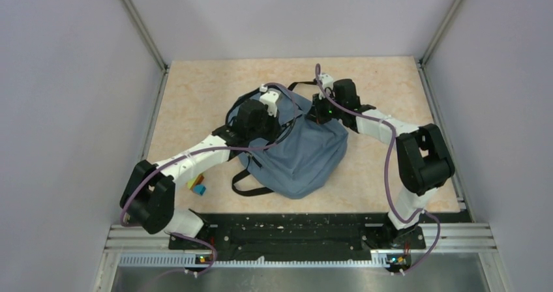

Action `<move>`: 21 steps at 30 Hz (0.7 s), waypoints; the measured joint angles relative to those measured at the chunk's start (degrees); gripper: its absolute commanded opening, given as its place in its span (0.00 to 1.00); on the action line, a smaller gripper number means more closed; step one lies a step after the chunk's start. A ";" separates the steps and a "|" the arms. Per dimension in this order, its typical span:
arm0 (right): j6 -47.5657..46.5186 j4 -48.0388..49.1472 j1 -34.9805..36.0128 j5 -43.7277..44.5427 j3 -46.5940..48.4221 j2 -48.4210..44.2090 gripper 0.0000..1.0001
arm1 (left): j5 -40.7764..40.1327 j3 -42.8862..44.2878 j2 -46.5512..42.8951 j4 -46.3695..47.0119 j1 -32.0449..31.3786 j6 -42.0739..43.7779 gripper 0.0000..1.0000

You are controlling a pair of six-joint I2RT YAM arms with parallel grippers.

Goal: Pack the student bag
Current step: Zip the student bag at the center of the board.

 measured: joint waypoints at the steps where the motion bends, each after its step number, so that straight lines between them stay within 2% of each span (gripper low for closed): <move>1: 0.26 0.04 0.13 -0.07 0.00 -0.04 0.00 | -0.04 -0.39 -0.55 0.00 0.00 -0.33 0.00; 7: 0.74 0.55 0.24 -1.66 0.00 -0.09 0.00 | 0.35 -1.49 -2.19 -0.24 0.39 -2.08 0.00; 9: 0.59 0.66 0.17 -2.43 0.00 -0.09 0.17 | 0.74 -1.70 -2.29 -0.26 0.48 -2.60 0.00; 11: 0.20 1.01 0.00 -3.56 -0.11 -0.24 0.40 | 1.20 -2.01 -2.47 -0.42 0.63 -2.86 0.00; 13: -0.17 1.51 -0.52 -4.07 -0.48 -0.85 0.54 | 1.92 -2.05 -2.60 -1.18 0.90 -3.21 0.00; 15: -1.07 2.89 -1.62 -5.03 -1.42 -2.01 0.58 | 2.60 -2.05 -2.60 -1.73 1.03 -3.65 0.00; 21: -1.66 4.83 -2.62 -7.02 -1.62 -2.93 0.59 | 4.22 -2.05 -2.56 -2.62 1.25 -4.33 0.00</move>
